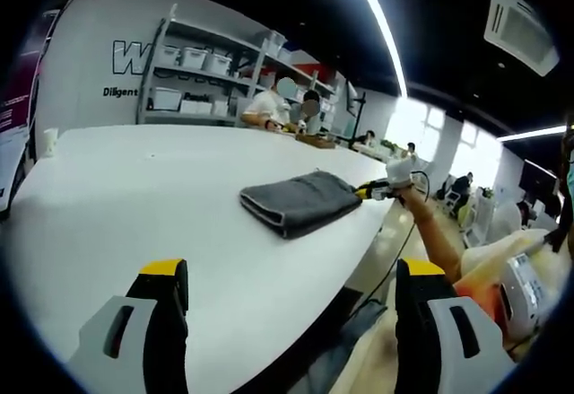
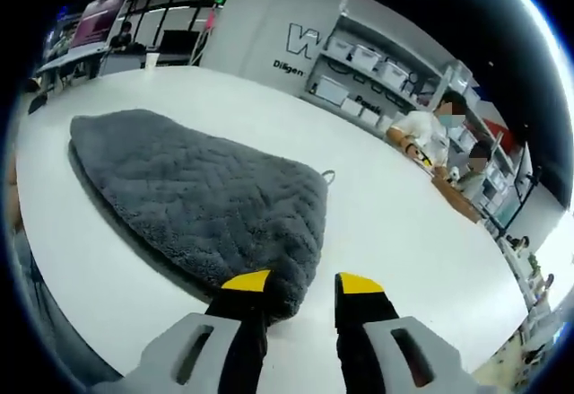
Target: Open the folded towel by lifting each exposed corner and separating the folded layers until the towel lies flat within the target outline without major curled edges
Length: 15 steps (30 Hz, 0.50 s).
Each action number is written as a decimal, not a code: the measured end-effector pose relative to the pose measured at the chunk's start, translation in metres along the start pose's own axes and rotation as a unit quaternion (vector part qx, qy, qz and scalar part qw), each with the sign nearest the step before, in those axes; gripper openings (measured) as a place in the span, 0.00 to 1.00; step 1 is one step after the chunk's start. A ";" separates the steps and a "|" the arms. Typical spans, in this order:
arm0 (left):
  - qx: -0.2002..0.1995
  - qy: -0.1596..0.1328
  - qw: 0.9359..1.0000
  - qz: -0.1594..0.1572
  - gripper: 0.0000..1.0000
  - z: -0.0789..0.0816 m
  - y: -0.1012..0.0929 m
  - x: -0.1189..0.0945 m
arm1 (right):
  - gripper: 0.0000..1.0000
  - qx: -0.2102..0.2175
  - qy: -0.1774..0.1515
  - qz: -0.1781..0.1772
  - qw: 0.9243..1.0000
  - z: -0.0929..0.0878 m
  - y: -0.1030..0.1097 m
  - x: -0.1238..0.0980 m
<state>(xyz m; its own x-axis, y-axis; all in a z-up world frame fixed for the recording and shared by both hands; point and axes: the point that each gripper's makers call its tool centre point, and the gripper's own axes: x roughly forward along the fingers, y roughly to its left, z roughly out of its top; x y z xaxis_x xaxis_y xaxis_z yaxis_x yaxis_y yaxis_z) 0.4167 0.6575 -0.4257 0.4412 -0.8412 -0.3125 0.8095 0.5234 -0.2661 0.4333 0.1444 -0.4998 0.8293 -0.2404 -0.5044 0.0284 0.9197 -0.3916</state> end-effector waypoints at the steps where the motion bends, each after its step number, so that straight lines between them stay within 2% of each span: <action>1: 0.000 0.001 1.000 -0.001 0.94 0.000 0.000 0.001 | 0.35 0.017 -0.002 -0.004 1.000 0.000 -0.003 -0.002; 3: 0.001 0.002 1.000 -0.002 0.94 -0.001 -0.001 0.002 | 0.43 0.036 -0.006 -0.008 0.999 -0.001 -0.010 -0.005; 9: -0.002 0.006 1.000 -0.002 0.94 -0.001 0.001 0.005 | 0.72 0.056 0.016 -0.018 0.998 -0.008 -0.022 -0.017; 12: -0.002 0.009 1.000 -0.003 0.94 -0.002 0.000 0.007 | 0.81 0.060 0.022 -0.014 0.998 -0.008 -0.022 -0.025; 15: 0.000 0.012 1.000 -0.006 0.94 -0.004 -0.003 0.009 | 0.88 0.059 0.022 0.003 0.998 -0.004 -0.015 -0.033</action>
<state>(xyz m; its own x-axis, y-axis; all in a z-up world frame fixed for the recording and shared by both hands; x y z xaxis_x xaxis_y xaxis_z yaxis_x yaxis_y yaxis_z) 0.4171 0.6492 -0.4312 0.4218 -0.8442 -0.3307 0.8146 0.5130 -0.2705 0.4032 0.1374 -0.4810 0.8042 -0.2450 -0.5415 0.0907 0.9510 -0.2956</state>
